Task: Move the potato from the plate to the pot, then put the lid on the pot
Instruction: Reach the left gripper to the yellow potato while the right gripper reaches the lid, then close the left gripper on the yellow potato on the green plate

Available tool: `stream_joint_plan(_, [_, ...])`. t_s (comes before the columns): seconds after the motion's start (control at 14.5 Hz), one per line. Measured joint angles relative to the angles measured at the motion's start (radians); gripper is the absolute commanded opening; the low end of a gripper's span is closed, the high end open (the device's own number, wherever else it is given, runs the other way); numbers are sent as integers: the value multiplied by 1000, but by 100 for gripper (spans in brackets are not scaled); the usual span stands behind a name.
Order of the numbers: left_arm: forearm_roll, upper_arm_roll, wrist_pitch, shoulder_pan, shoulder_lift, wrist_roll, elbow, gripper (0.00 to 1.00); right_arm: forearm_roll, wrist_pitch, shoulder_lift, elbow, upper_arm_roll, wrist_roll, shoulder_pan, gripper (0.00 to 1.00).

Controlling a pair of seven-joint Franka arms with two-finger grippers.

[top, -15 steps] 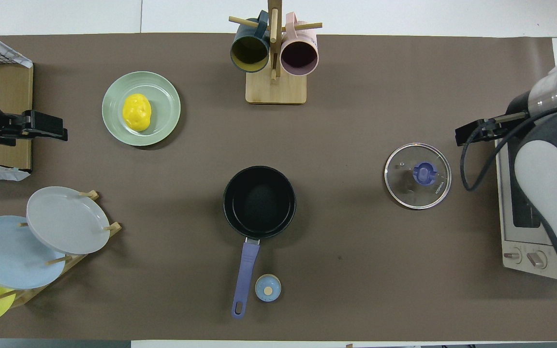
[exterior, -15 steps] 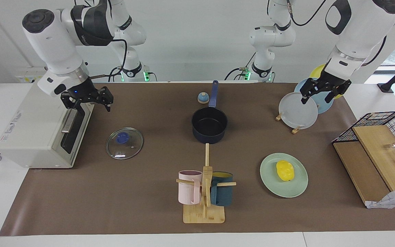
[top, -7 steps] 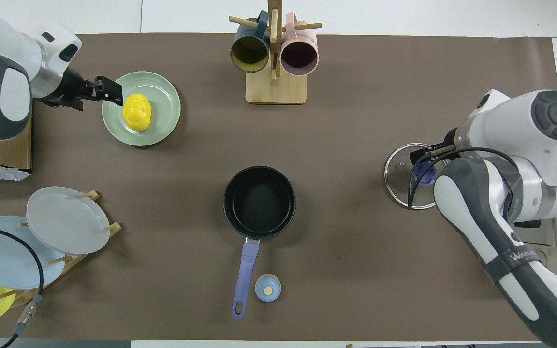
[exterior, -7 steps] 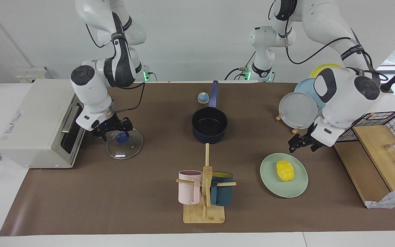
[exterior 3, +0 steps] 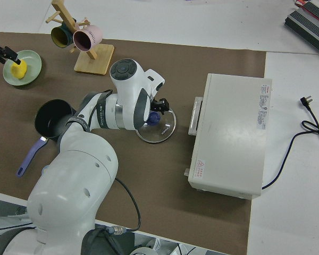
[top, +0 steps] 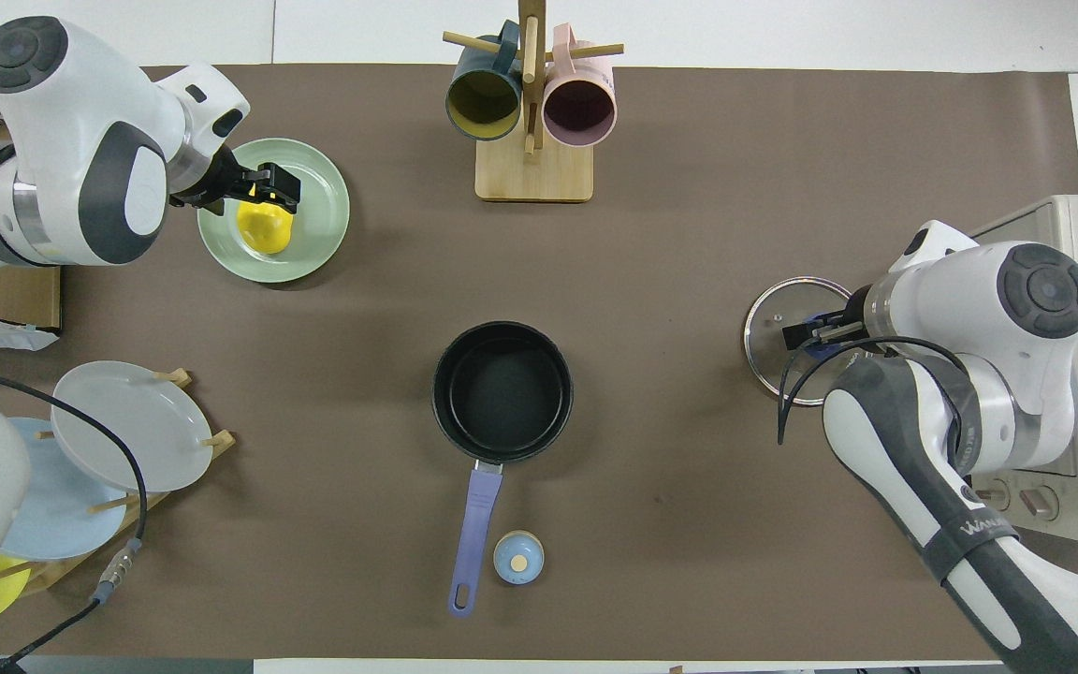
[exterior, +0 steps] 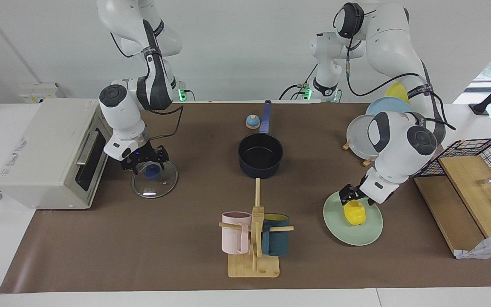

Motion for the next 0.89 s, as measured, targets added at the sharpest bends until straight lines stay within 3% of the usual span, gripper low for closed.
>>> stream_joint_plan(0.69, [31, 8, 96, 2, 57, -30, 9, 100, 0, 43, 18, -30, 0, -31, 0, 100])
stream_joint_plan(0.89, [49, 8, 121, 2, 64, -56, 1, 100, 0, 53, 36, -31, 0, -32, 0, 91])
